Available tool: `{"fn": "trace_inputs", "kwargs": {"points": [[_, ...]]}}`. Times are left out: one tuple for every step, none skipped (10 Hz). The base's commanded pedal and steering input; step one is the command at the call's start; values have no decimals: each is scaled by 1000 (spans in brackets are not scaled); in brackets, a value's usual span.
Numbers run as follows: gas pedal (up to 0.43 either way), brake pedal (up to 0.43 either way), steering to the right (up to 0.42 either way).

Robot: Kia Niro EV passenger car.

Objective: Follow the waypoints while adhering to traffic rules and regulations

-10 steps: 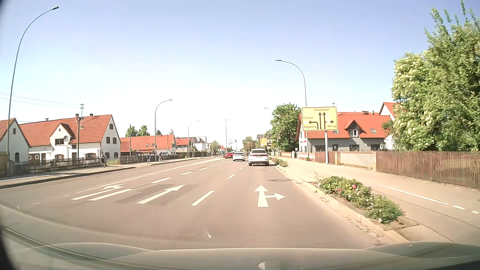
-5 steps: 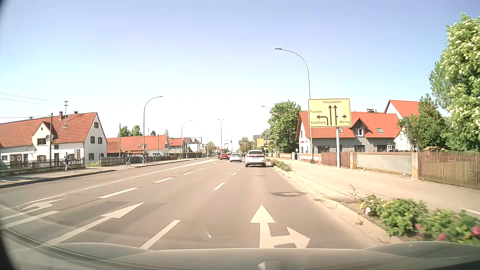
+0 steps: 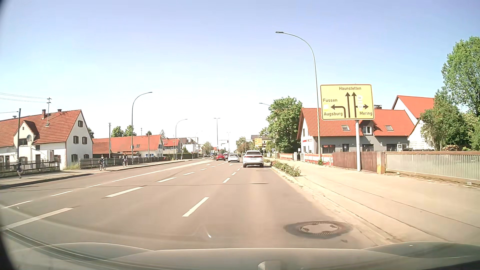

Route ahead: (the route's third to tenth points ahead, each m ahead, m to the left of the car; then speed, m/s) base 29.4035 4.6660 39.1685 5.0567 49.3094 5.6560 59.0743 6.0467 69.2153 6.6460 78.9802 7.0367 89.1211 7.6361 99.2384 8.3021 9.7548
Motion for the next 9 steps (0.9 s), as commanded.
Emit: {"fn": "trace_inputs", "kwargs": {"points": [[157, 0, -2], [157, 0, -2], [157, 0, 1], [157, 0, 1], [150, 0, 1], [150, 0, 1], [150, 0, 1], [138, 0, 0], [118, 0, -2]]}}
